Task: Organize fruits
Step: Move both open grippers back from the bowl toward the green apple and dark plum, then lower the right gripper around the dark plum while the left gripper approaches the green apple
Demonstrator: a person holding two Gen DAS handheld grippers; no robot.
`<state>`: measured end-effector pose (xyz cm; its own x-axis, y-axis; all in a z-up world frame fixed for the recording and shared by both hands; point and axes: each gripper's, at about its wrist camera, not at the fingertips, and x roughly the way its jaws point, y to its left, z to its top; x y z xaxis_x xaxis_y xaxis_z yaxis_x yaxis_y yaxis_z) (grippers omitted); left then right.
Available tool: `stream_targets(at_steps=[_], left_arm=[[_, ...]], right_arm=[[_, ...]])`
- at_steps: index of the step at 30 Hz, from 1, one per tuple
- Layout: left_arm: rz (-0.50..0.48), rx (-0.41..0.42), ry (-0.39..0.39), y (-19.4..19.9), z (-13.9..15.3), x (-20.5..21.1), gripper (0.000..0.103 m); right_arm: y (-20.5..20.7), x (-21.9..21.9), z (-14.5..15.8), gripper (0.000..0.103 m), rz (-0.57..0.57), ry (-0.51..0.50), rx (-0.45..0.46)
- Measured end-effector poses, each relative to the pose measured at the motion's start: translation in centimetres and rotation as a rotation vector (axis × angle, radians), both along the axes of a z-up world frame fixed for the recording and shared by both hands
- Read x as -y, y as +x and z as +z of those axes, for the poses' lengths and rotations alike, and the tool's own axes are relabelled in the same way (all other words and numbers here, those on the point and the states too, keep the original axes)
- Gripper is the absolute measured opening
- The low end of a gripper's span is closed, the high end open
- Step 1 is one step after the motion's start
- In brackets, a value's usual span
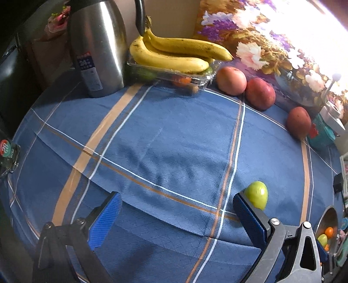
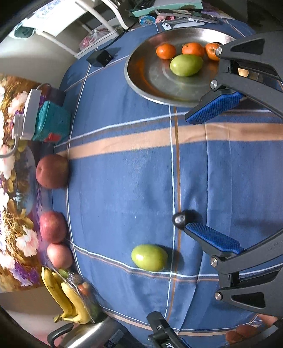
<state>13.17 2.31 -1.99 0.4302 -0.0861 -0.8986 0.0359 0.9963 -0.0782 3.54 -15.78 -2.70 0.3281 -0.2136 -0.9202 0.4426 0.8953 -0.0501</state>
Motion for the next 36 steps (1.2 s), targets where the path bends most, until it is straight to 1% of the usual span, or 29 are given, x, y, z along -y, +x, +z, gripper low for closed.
stream_targets(at_steps=[4,8,13,18,24,29,36], left_arm=[[-0.021,-0.031,-0.001,0.2,-0.6,0.4,0.103],[-0.037,-0.058,0.023,0.4,-1.5,0.7,0.103],[-0.038,-0.077,0.010,0.6,-2.1,0.4,0.103],[-0.045,-0.082,0.020,1.0,-2.6,0.3,0.103],[-0.074,-0.087,0.019,1.7,-2.9,0.7,0.103],[-0.106,-0.088,0.037,2.2,-3.1,1.4,0.103],[-0.141,-0.092,0.028,2.7,-3.3,2.2,0.103]], right_arm=[[0.5,-0.5,-0.5,0.092,0.005,0.007,-0.010],[1.1,-0.7,-1.2,0.092,0.010,0.016,-0.024],[1.8,-1.1,-1.6,0.092,0.018,0.028,-0.029],[2.5,-1.6,-2.1,0.092,0.029,0.034,-0.035],[3.4,-1.9,-3.0,0.092,0.033,0.046,-0.052],[4.2,-2.2,-4.0,0.092,0.038,0.055,-0.072],[5.2,-1.8,-5.3,0.092,0.022,0.072,-0.090]])
